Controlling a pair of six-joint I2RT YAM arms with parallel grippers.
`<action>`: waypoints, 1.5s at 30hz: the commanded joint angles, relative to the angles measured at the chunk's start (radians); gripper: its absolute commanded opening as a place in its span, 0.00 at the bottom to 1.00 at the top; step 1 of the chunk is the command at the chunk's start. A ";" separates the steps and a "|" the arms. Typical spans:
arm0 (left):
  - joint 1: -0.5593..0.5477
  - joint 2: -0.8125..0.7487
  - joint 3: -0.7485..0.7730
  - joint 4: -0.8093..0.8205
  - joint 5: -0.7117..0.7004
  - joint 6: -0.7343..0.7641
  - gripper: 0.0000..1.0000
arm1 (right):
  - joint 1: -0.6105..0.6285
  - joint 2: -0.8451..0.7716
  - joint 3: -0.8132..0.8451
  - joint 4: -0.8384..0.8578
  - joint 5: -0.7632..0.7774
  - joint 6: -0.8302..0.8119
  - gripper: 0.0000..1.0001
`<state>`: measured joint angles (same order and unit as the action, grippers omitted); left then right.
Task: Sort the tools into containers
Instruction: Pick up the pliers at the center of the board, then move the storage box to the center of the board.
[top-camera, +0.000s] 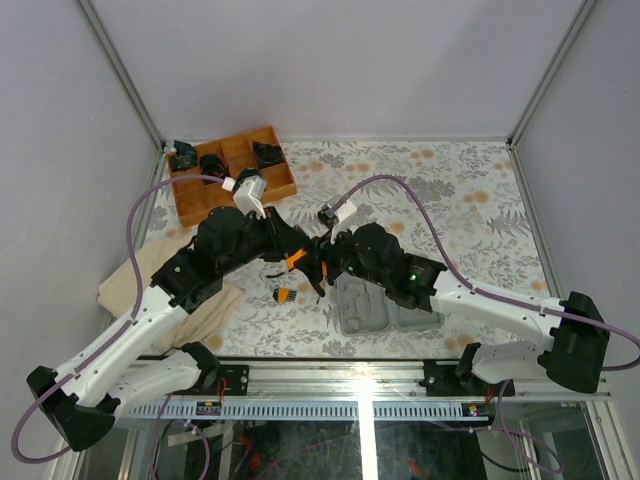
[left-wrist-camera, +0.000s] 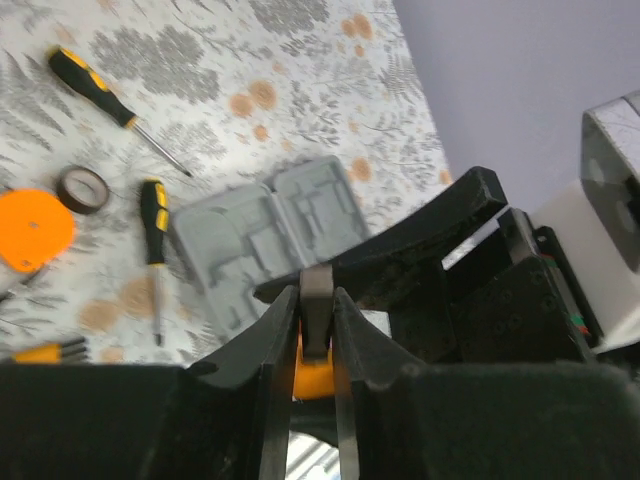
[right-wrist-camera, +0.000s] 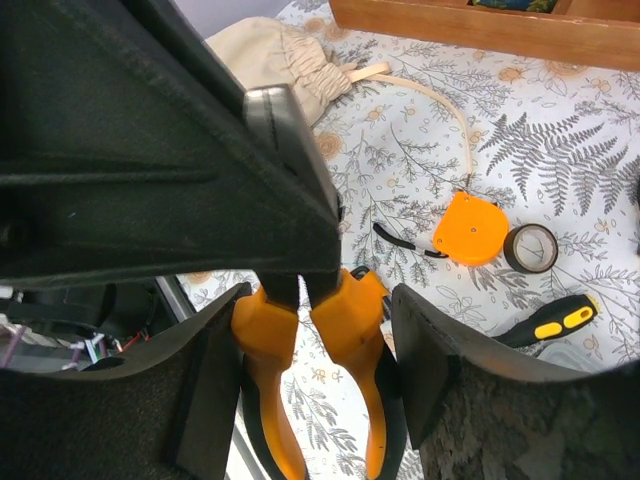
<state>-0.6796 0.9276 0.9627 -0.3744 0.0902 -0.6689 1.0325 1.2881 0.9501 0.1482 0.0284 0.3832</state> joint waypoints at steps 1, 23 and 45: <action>-0.001 -0.044 -0.002 0.061 0.044 -0.016 0.24 | -0.024 -0.069 -0.006 0.040 0.108 0.072 0.00; 0.000 -0.119 -0.061 0.006 -0.045 0.005 0.78 | -0.025 -0.233 -0.080 -0.344 0.455 0.198 0.00; -0.202 0.159 -0.253 0.142 -0.158 -0.170 0.72 | -0.301 -0.365 -0.298 -0.523 0.297 0.262 0.00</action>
<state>-0.8436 1.0447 0.7475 -0.3580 0.0051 -0.7753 0.7414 0.9558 0.6460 -0.4362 0.3557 0.6373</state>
